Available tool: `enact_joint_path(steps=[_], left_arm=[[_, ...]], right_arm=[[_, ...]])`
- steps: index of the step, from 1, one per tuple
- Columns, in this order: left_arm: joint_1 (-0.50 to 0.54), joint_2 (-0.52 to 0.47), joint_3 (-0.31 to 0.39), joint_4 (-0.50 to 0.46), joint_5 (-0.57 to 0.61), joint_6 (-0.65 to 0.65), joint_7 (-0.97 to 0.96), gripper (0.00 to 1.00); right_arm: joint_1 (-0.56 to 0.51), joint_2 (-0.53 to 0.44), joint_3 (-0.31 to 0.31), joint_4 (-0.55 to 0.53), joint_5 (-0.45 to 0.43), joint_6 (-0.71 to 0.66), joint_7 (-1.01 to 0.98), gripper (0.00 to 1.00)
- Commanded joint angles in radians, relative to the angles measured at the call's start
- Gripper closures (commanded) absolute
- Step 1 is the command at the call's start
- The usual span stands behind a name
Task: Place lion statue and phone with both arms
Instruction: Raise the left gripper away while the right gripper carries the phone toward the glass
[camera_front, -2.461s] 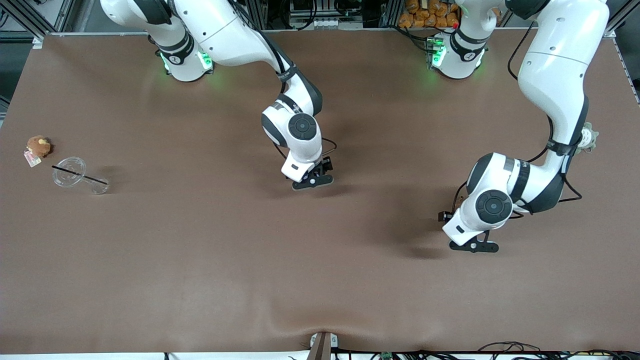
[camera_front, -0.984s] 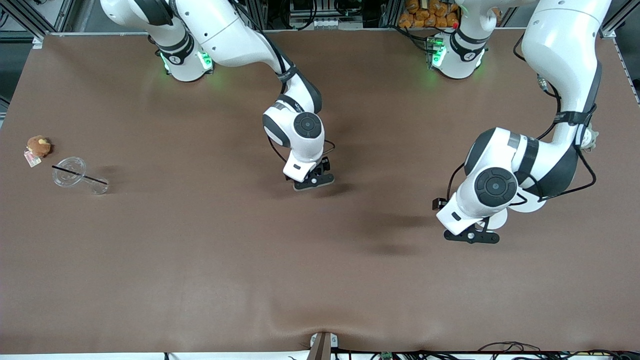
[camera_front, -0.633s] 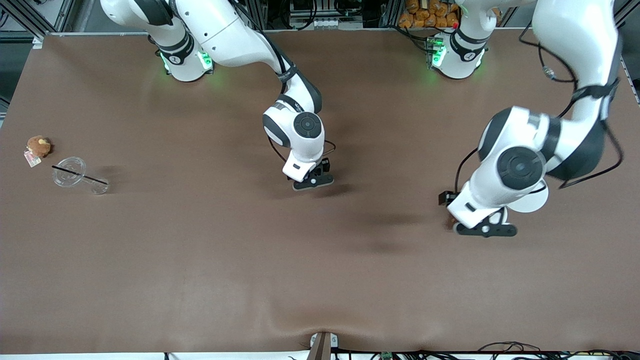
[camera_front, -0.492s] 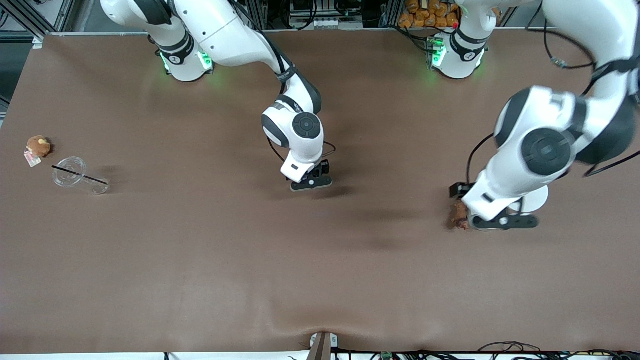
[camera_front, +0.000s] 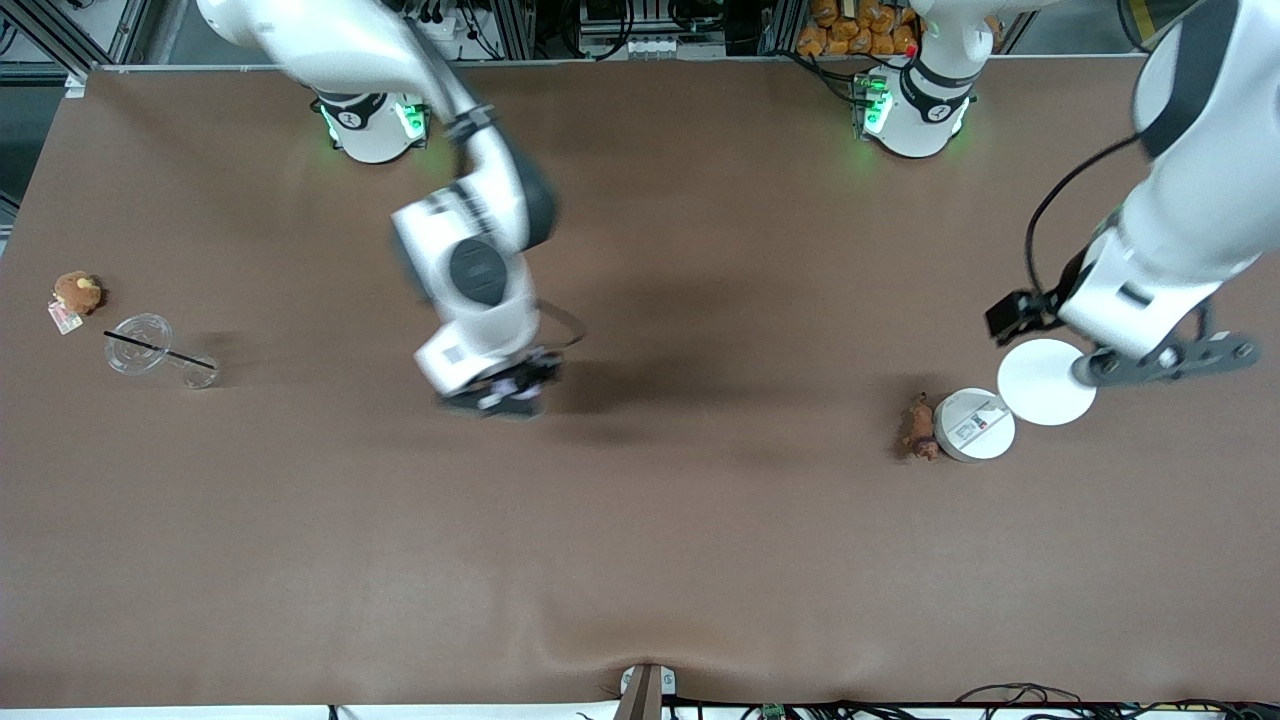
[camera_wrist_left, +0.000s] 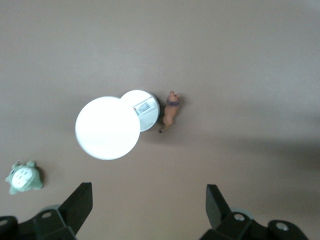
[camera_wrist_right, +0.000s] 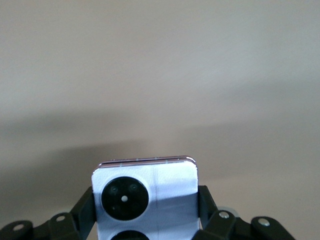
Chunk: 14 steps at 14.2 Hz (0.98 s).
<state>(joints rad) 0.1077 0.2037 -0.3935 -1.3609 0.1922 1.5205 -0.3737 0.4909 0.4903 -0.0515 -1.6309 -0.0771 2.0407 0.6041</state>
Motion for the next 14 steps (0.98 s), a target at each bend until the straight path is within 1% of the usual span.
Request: enact_joint_path(steps=[1, 2, 4, 7, 8, 10, 12, 13, 14], left_arm=[[0.036, -0.079, 0.001, -0.015, -0.022, -0.028, 0.003, 0.00], [0.047, -0.093, 0.001, -0.015, -0.023, -0.037, 0.012, 0.00], [0.056, -0.104, 0.001, -0.015, -0.022, -0.051, 0.016, 0.00], [0.078, -0.119, 0.004, -0.017, -0.034, -0.057, 0.067, 0.00], [0.084, -0.133, 0.022, -0.021, -0.052, -0.057, 0.094, 0.00], [0.064, -0.165, 0.097, -0.053, -0.082, -0.057, 0.159, 0.00], [-0.014, -0.199, 0.227, -0.095, -0.137, -0.057, 0.193, 0.00], [-0.048, -0.217, 0.278, -0.122, -0.152, -0.057, 0.194, 0.00], [-0.062, -0.243, 0.301, -0.154, -0.158, -0.053, 0.194, 0.00]], right_arm=[[-0.190, 0.001, 0.025, -0.037, -0.013, 0.015, -0.224, 0.72], [-0.243, 0.007, 0.025, -0.037, -0.013, 0.012, -0.318, 0.72], [-0.336, 0.042, 0.025, -0.037, -0.013, 0.019, -0.432, 0.72], [-0.463, 0.091, 0.025, -0.040, -0.012, 0.039, -0.550, 0.72], [-0.503, 0.106, 0.027, -0.059, -0.012, 0.047, -0.566, 0.72], [-0.549, 0.091, 0.027, -0.169, -0.012, 0.111, -0.593, 0.72], [-0.590, 0.071, 0.025, -0.228, -0.012, 0.116, -0.593, 0.72], [-0.615, 0.057, 0.027, -0.251, -0.012, 0.118, -0.602, 0.72], [-0.629, 0.044, 0.025, -0.274, -0.012, 0.119, -0.612, 0.72]])
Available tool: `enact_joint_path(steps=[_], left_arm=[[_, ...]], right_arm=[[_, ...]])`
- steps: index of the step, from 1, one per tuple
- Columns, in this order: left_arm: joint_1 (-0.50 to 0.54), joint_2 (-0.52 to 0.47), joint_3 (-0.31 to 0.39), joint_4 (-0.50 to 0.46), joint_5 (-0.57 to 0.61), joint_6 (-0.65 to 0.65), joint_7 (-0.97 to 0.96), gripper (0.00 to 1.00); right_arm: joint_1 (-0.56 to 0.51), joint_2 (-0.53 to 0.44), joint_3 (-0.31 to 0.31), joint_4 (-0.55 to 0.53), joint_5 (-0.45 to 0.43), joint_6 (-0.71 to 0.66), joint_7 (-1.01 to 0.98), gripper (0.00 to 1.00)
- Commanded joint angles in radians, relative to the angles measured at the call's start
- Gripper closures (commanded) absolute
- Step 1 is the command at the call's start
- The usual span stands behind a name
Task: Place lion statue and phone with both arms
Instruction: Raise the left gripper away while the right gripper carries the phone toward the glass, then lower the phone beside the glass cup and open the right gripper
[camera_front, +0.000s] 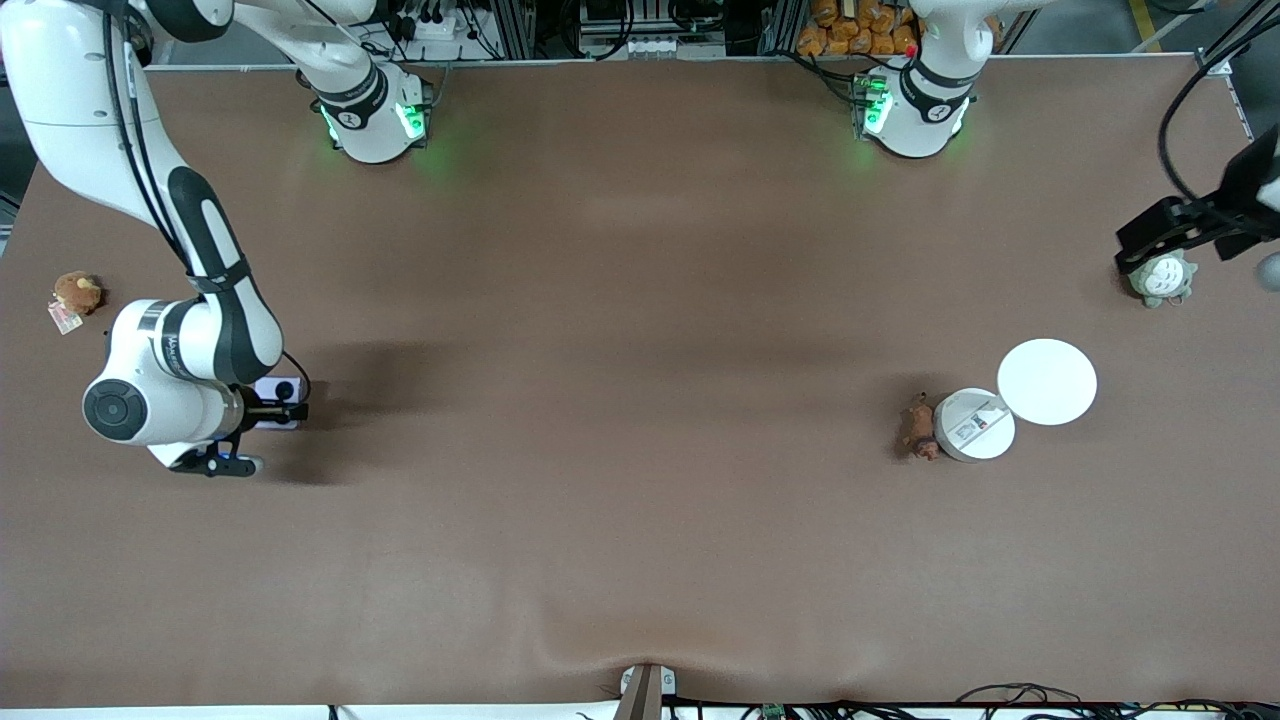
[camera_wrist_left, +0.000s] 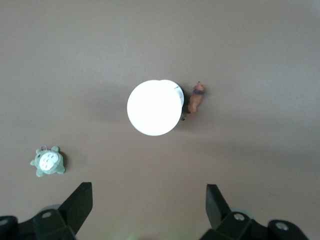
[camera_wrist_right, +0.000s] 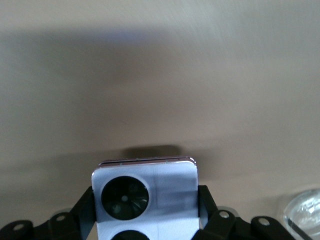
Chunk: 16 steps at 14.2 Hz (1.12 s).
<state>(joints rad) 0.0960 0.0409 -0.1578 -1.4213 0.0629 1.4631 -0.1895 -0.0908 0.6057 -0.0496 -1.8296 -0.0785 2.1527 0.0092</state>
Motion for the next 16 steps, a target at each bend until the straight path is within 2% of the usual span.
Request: enact_joint_path(steps=[1, 5, 8, 9, 10, 11, 12, 16], left_arm=[[-0.053, -0.099, 0.067, -0.119, -0.028, 0.010, 0.010, 0.00], [-0.061, -0.159, 0.067, -0.211, -0.028, 0.049, 0.010, 0.00], [-0.061, -0.162, 0.066, -0.208, -0.028, 0.049, 0.012, 0.00], [-0.059, -0.161, 0.064, -0.208, -0.028, 0.048, 0.012, 0.00], [-0.059, -0.156, 0.064, -0.205, -0.028, 0.048, 0.013, 0.00], [-0.059, -0.153, 0.063, -0.203, -0.028, 0.048, 0.013, 0.00], [-0.059, -0.151, 0.063, -0.202, -0.028, 0.048, 0.013, 0.00], [-0.061, -0.144, 0.058, -0.202, -0.028, 0.049, 0.013, 0.00]], right_arm=[[-0.055, -0.079, 0.024, -0.097, -0.009, 0.013, -0.015, 0.72], [-0.105, -0.099, 0.024, -0.157, -0.009, 0.019, 0.002, 0.73], [-0.115, -0.093, 0.024, -0.158, -0.009, 0.024, 0.002, 0.70], [-0.115, -0.092, 0.024, -0.158, -0.009, 0.029, 0.002, 0.63], [-0.115, -0.090, 0.024, -0.157, -0.009, 0.032, 0.002, 0.42], [-0.115, -0.089, 0.024, -0.157, -0.009, 0.033, 0.000, 0.14], [-0.115, -0.089, 0.022, -0.157, -0.009, 0.032, 0.000, 0.00], [-0.112, -0.092, 0.024, -0.157, -0.009, 0.024, 0.000, 0.00]])
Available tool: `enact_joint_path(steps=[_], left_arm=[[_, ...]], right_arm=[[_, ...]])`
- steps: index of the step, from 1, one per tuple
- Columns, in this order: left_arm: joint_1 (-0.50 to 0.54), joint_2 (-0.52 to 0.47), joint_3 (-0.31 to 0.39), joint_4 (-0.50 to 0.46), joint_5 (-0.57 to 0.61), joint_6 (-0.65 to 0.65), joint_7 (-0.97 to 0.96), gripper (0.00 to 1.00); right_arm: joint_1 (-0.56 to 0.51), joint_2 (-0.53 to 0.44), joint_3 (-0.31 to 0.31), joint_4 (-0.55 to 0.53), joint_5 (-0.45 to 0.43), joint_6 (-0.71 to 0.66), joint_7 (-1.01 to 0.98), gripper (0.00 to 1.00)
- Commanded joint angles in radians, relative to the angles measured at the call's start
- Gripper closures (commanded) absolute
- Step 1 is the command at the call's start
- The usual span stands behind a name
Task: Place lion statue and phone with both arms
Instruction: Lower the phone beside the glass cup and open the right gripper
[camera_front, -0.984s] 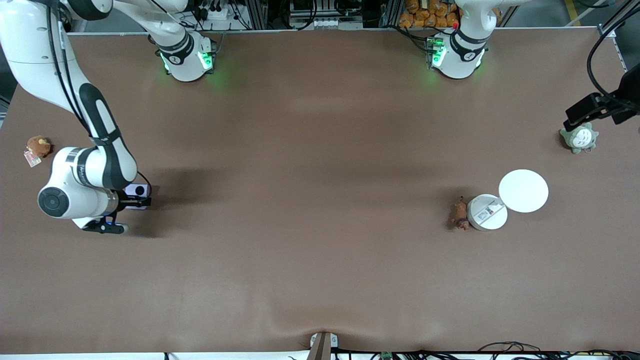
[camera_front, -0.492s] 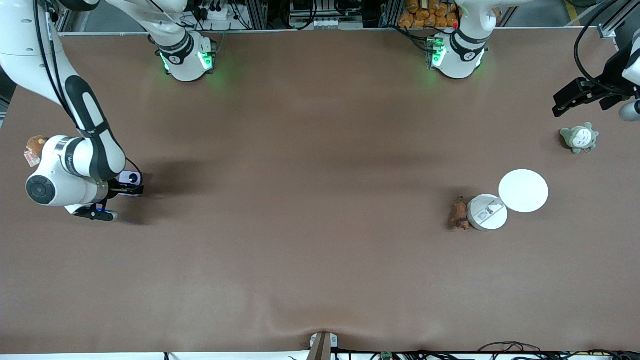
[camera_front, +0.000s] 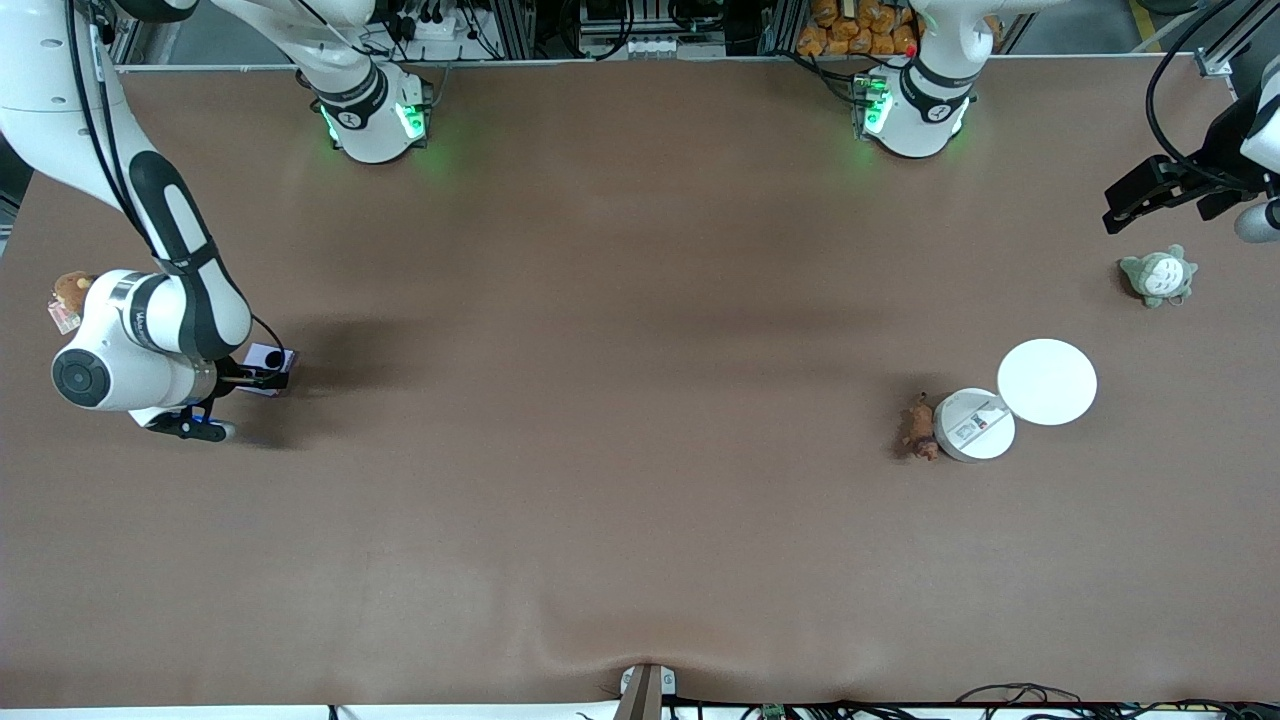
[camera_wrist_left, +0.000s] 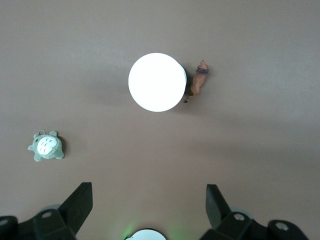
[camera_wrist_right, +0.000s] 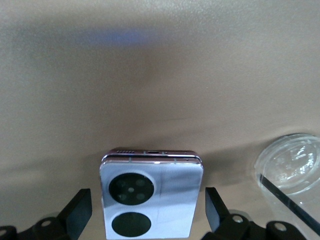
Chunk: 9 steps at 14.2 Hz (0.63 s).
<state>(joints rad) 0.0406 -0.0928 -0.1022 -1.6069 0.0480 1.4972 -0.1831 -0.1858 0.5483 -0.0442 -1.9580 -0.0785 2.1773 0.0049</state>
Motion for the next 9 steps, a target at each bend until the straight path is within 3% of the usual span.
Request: enact_joint_path(steps=[1, 5, 9], left_arm=[[-0.004, -0.010, 0.002, -0.016, -0.014, 0.015, 0.007, 0.00], [-0.004, -0.008, 0.002, -0.016, -0.014, 0.015, 0.008, 0.00], [-0.005, -0.008, 0.002, -0.016, -0.023, 0.015, 0.008, 0.00]], right_arm=[[-0.015, -0.039, 0.018, -0.026, -0.009, -0.004, 0.004, 0.00], [-0.009, -0.079, 0.024, 0.046, -0.009, -0.060, -0.003, 0.00], [0.052, -0.140, 0.032, 0.258, 0.002, -0.327, -0.008, 0.00]])
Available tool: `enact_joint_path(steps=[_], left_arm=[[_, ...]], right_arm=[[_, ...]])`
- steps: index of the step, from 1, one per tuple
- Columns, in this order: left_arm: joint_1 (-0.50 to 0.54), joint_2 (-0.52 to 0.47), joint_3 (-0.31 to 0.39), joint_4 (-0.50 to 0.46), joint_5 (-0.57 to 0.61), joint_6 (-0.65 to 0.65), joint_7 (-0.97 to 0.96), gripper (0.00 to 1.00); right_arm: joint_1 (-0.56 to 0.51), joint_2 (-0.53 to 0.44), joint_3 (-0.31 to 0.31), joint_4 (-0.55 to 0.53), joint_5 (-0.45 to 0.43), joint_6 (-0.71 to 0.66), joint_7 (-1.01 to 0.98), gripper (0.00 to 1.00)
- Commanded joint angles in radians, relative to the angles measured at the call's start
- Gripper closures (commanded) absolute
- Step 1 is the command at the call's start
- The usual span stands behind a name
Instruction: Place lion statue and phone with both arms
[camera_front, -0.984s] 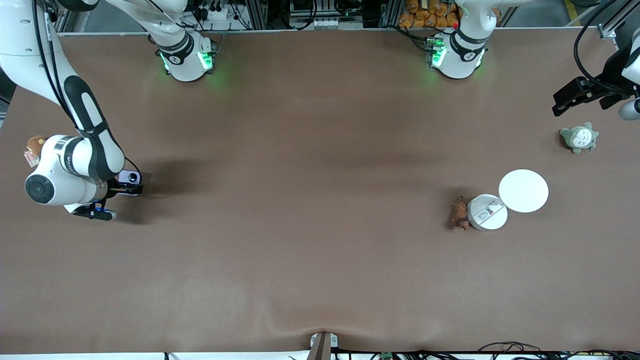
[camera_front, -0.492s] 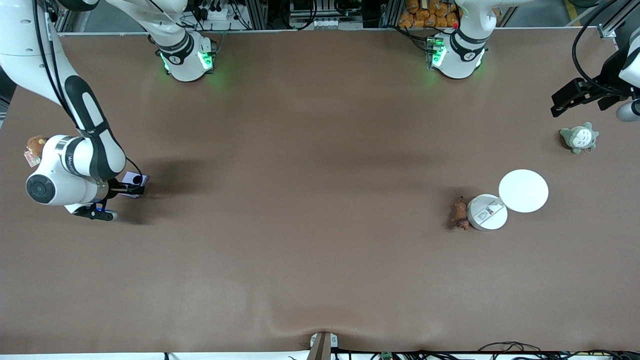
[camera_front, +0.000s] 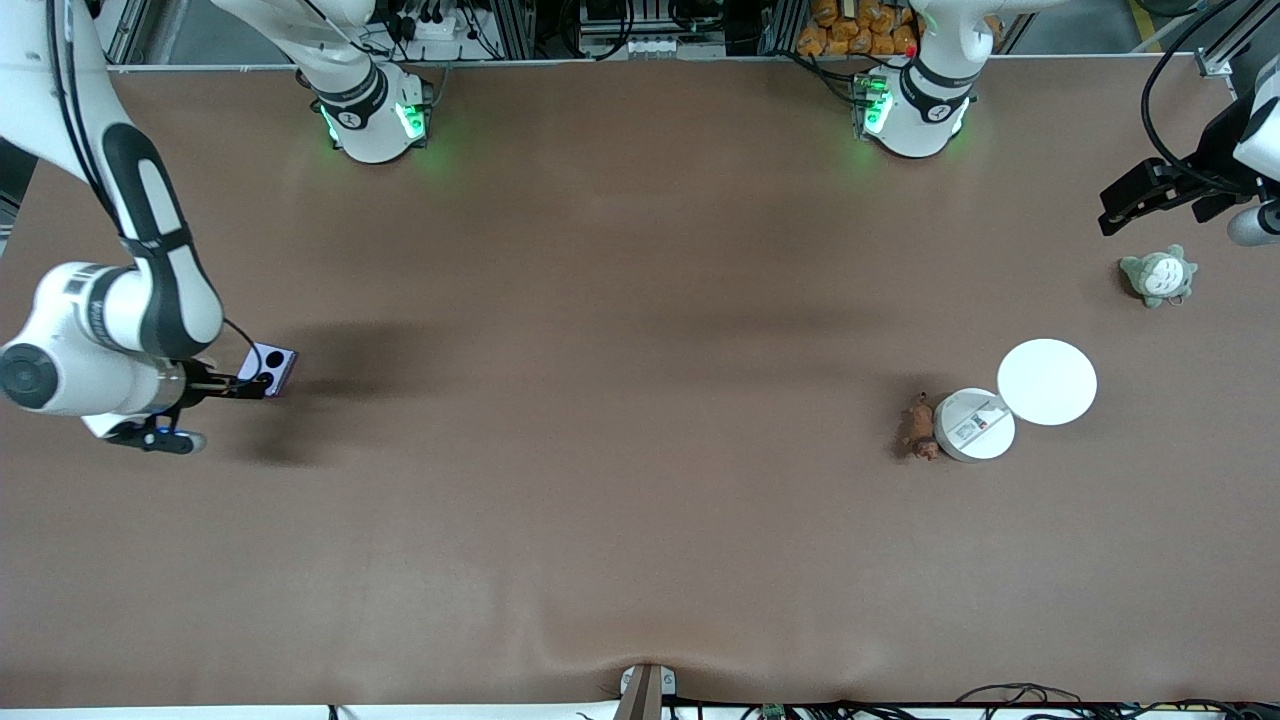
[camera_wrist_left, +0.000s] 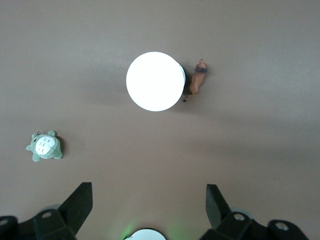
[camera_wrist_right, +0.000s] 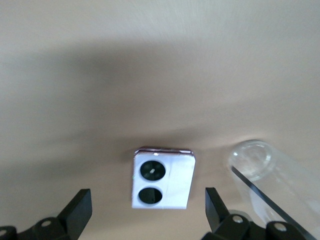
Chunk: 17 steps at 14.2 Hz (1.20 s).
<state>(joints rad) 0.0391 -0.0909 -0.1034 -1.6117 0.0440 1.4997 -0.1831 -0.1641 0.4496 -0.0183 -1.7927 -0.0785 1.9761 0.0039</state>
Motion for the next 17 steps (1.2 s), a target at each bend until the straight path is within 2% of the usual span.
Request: enact_joint_path(steps=[1, 4, 7, 11, 14, 17], left_arm=[[-0.004, -0.010, 0.004, -0.010, -0.019, 0.013, 0.008, 0.00], [-0.004, -0.009, 0.004, -0.011, -0.019, 0.011, 0.008, 0.00], [-0.004, 0.000, 0.004, -0.010, -0.019, 0.013, 0.008, 0.00], [-0.004, 0.002, 0.004, -0.010, -0.021, 0.011, 0.008, 0.00], [-0.004, 0.000, 0.004, -0.010, -0.021, 0.011, 0.008, 0.00], [-0.004, 0.000, 0.002, -0.010, -0.024, 0.010, 0.010, 0.00]], right_arm=[[0.053, -0.054, 0.009, 0.140, 0.003, -0.175, -0.007, 0.00], [0.086, -0.170, 0.030, 0.162, 0.023, -0.221, -0.010, 0.00], [0.084, -0.281, 0.044, 0.162, 0.110, -0.312, -0.045, 0.00], [0.090, -0.417, 0.044, 0.162, 0.115, -0.384, -0.067, 0.00], [0.156, -0.495, 0.002, 0.167, 0.114, -0.485, -0.048, 0.00], [0.155, -0.536, -0.032, 0.176, 0.137, -0.526, -0.035, 0.00]])
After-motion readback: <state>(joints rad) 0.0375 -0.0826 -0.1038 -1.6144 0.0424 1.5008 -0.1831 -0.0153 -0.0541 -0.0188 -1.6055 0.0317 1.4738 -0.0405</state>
